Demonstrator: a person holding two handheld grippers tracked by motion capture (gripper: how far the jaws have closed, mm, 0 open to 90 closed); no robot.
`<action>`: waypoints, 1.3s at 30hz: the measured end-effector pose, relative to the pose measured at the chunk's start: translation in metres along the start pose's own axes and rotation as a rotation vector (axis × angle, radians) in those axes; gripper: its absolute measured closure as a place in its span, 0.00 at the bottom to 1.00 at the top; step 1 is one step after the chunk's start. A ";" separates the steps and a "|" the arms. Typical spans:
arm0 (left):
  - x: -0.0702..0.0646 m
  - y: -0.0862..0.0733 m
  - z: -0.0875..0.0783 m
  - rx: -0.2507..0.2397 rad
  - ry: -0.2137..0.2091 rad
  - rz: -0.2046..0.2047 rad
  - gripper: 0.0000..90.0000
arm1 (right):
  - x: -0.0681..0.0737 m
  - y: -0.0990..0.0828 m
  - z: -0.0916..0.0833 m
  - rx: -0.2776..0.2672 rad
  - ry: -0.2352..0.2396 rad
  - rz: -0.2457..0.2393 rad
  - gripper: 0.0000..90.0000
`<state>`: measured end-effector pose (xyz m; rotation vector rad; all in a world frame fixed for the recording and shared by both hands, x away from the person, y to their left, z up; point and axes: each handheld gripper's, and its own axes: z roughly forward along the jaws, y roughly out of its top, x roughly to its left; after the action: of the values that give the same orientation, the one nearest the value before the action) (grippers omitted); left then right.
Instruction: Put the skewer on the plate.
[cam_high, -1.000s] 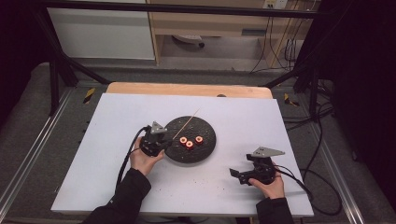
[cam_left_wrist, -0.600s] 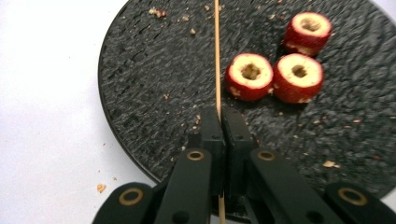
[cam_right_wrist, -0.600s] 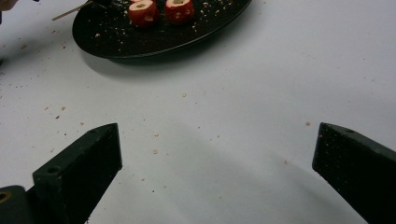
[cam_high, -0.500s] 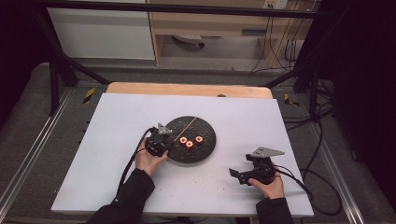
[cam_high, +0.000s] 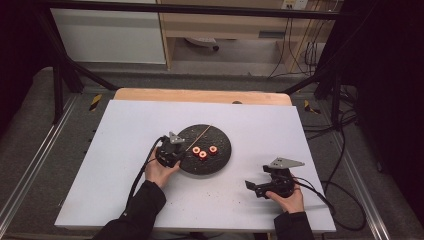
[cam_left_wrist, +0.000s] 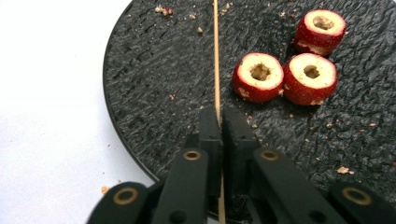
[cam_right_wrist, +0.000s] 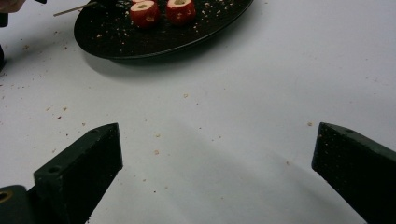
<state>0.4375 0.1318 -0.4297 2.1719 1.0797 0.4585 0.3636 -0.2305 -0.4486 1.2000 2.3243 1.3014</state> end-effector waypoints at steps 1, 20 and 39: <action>0.000 0.000 -0.002 -0.004 -0.004 0.004 0.93 | 0.000 0.000 0.000 0.000 0.000 0.000 0.03; 0.009 -0.020 -0.049 -0.071 -0.115 0.079 0.43 | 0.000 0.001 -0.002 0.001 0.003 0.006 0.02; 0.042 -0.081 -0.086 -0.144 -0.102 0.033 0.07 | 0.000 0.000 -0.001 0.002 0.001 0.008 0.02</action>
<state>0.3683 0.2357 -0.4230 2.0656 0.9279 0.4226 0.3630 -0.2308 -0.4478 1.2101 2.3241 1.3027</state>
